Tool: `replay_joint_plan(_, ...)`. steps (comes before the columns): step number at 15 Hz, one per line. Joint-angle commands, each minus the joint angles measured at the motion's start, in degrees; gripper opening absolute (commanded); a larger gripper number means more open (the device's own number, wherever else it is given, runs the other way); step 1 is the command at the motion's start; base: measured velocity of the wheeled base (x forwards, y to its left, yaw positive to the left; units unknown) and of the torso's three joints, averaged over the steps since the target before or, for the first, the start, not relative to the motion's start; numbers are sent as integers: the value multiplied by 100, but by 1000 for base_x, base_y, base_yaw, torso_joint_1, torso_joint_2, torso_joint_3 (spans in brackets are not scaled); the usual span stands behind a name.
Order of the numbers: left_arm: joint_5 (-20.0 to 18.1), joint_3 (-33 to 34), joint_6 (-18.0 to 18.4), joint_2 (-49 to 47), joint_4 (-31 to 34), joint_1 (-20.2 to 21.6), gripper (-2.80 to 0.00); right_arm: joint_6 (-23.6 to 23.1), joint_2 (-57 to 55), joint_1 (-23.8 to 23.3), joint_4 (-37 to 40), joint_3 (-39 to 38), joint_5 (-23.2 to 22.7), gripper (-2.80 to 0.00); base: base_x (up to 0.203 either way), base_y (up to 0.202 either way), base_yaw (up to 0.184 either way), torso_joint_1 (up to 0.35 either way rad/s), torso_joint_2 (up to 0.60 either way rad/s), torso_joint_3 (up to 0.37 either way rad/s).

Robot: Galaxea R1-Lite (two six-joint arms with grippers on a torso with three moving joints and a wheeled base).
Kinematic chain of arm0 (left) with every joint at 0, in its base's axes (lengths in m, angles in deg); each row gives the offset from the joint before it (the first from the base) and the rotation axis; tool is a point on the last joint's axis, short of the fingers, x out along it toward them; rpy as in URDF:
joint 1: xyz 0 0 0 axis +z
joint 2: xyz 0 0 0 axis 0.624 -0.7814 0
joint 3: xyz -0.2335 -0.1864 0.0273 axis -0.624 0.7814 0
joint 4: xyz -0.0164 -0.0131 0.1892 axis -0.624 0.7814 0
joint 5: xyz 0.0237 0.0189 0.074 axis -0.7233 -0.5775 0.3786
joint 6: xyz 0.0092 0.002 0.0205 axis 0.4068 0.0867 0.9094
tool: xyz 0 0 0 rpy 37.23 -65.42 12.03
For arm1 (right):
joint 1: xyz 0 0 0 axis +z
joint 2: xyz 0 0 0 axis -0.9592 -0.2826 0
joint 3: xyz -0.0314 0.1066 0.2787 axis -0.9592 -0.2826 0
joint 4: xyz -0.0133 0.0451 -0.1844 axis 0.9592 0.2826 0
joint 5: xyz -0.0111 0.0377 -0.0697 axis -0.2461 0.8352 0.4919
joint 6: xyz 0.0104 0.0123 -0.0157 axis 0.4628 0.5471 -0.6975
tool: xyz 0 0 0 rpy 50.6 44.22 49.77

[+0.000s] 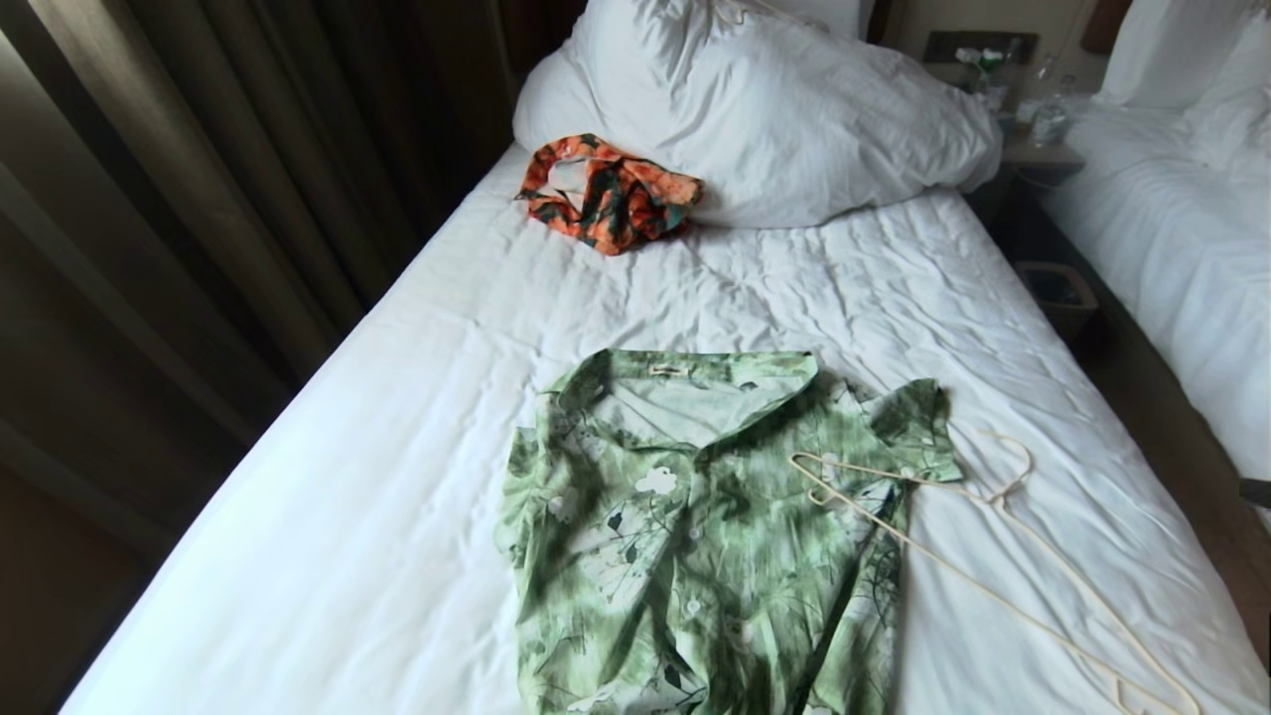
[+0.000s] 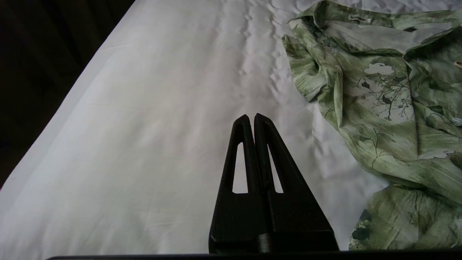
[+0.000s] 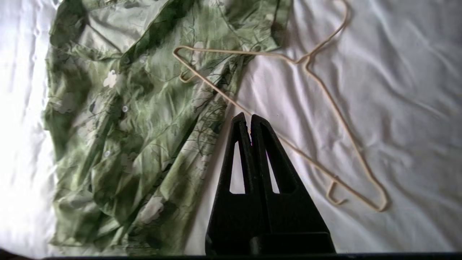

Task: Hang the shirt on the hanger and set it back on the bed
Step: Lift the shirt and hanger

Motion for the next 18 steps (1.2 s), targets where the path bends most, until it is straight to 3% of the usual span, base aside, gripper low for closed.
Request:
replay_joint_plan(1,5,5,-5,1,-2,0,-280,900,-1484,-27,575,834,-837,-280,0,0,0,0,0,0)
replay_joint_plan(3,5,8,-5,1,-2,0,-280,1155,-2050,-267,912,965,-1763,-280,0,0,0,0,0,0)
replay_joint_plan(5,5,6,-5,1,-2,0,-280,1085,-2659,-681,1131,1066,-2272,-280,0,0,0,0,0,0)
replay_joint_plan(11,5,8,-5,1,-2,0,-280,-329,-4468,-1659,1362,1166,-2513,-280,0,0,0,0,0,0)
replay_joint_plan(15,5,9,-5,1,-2,0,-280,-1331,-4843,-1991,1509,1285,-2533,-280,0,0,0,0,0,0)
replay_joint_plan(18,5,9,-5,1,-2,0,-280,-1878,-4872,-2239,2026,1634,-2576,-280,0,0,0,0,0,0)
